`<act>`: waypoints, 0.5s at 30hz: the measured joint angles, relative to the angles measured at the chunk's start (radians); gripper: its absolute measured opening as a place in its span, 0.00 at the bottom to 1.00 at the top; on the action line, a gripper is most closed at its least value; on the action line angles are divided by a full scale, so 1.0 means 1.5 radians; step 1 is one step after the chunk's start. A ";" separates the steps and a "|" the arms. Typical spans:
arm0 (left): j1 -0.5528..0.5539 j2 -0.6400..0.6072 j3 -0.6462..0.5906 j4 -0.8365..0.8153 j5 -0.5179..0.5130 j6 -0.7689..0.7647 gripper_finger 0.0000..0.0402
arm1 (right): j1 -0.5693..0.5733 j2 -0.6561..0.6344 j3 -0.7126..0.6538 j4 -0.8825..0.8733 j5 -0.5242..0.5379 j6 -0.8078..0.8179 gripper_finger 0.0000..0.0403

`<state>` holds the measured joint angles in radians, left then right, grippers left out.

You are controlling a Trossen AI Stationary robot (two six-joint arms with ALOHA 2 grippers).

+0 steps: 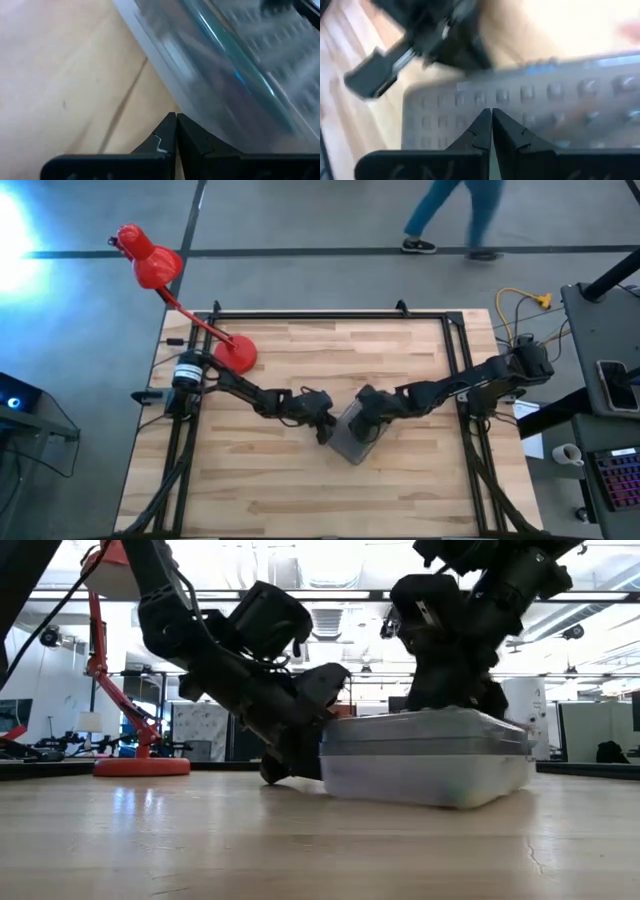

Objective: Pick & place school supplies into a supply box
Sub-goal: Close the supply box, then return to Home Position

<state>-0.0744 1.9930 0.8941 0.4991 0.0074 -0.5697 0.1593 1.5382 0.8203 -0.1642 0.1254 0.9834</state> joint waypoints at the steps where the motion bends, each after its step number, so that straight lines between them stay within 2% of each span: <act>1: -0.001 -0.006 -0.006 -0.001 0.003 -0.002 0.00 | -0.001 -0.014 0.001 0.000 0.005 -0.011 0.02; 7: -0.006 -0.080 -0.044 -0.024 0.003 -0.013 0.00 | 0.015 -0.091 0.006 -0.046 0.006 -0.025 0.02; 12: -0.010 -0.192 -0.116 -0.017 -0.017 -0.011 0.00 | 0.055 -0.152 0.009 -0.092 0.087 -0.003 0.02; 15: -0.014 -0.293 -0.174 -0.018 -0.019 -0.013 0.00 | 0.084 -0.192 0.011 -0.101 0.149 -0.003 0.02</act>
<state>-0.0953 1.5532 0.6333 0.4714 -0.0211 -0.5887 0.2856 1.2507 0.8368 -0.3153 0.3496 0.9782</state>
